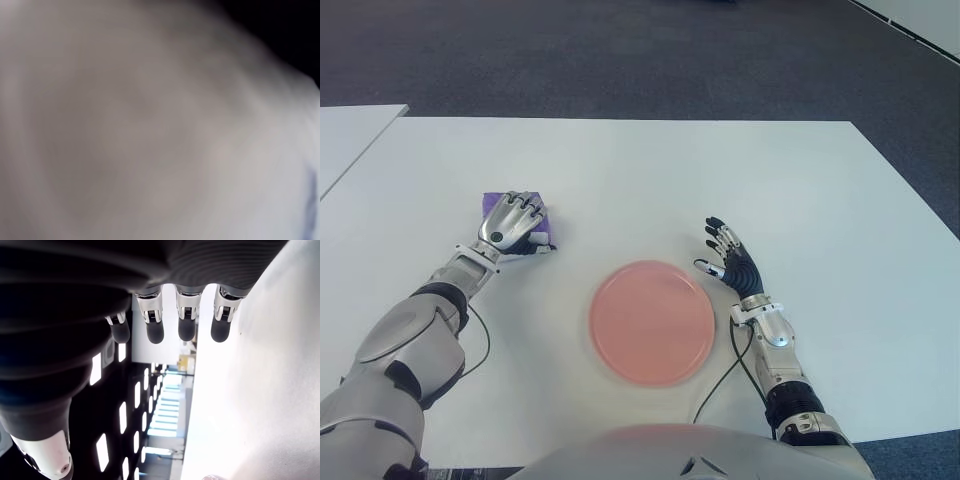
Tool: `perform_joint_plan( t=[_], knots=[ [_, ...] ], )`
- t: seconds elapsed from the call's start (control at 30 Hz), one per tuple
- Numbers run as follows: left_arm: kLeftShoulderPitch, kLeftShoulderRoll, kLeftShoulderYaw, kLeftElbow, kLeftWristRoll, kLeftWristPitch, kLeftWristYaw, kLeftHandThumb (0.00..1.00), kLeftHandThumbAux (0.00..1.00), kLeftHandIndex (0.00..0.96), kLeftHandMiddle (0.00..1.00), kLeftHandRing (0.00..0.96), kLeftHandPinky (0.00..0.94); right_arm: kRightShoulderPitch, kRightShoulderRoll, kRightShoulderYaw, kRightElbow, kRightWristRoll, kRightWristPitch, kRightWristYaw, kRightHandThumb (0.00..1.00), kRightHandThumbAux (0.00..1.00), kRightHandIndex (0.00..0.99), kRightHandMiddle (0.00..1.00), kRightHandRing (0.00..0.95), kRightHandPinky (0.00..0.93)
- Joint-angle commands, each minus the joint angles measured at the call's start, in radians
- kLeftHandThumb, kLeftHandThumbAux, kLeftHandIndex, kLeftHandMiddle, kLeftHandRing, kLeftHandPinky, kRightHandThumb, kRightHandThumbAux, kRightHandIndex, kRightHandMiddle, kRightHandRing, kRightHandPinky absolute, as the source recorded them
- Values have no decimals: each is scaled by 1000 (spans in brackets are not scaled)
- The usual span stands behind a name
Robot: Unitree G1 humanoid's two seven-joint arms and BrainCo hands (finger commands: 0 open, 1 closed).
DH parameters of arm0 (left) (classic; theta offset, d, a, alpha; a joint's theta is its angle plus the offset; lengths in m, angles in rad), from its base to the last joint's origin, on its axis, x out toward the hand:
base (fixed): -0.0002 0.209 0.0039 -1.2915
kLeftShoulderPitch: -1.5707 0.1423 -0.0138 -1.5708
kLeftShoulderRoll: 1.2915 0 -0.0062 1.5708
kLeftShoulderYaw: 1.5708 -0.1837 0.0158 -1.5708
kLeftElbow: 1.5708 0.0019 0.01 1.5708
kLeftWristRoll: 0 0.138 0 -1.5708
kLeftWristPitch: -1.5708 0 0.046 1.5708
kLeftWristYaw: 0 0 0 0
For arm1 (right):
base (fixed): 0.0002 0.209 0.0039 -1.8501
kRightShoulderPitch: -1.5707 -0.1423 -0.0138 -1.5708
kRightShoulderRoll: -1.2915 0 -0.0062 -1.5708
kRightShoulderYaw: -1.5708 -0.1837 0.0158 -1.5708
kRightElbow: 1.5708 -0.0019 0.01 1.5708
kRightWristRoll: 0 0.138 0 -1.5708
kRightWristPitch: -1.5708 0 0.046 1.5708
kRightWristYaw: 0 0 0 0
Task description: Put the tissue paper into the plate.
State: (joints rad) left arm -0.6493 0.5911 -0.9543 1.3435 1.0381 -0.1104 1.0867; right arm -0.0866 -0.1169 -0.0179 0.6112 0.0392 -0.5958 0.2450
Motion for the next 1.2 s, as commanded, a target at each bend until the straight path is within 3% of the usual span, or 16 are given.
perform_joint_plan(
  t=[0.03,0.53,0.63,0.77,1.2],
  knots=[
    [83,-9,-22,42,29,-33,-62,1000,665,653,461,400,516,108,6,5,88,-7,31,2,0,698,13,0,0,0],
    [84,-8,22,44,-6,-51,-69,1000,669,636,394,443,519,105,7,-3,97,8,20,19,0,713,9,0,0,0],
    [85,-9,40,43,-17,-54,-64,1000,644,640,419,496,668,107,6,-2,96,9,14,18,0,720,10,0,0,0],
    [84,-11,68,40,-39,-57,-30,1000,634,640,429,516,745,106,4,-1,99,11,11,23,0,730,13,0,0,0],
    [-18,-13,226,5,-149,-151,92,1000,629,690,452,507,739,95,-3,4,113,0,8,16,0,728,19,0,0,0]
  ],
)
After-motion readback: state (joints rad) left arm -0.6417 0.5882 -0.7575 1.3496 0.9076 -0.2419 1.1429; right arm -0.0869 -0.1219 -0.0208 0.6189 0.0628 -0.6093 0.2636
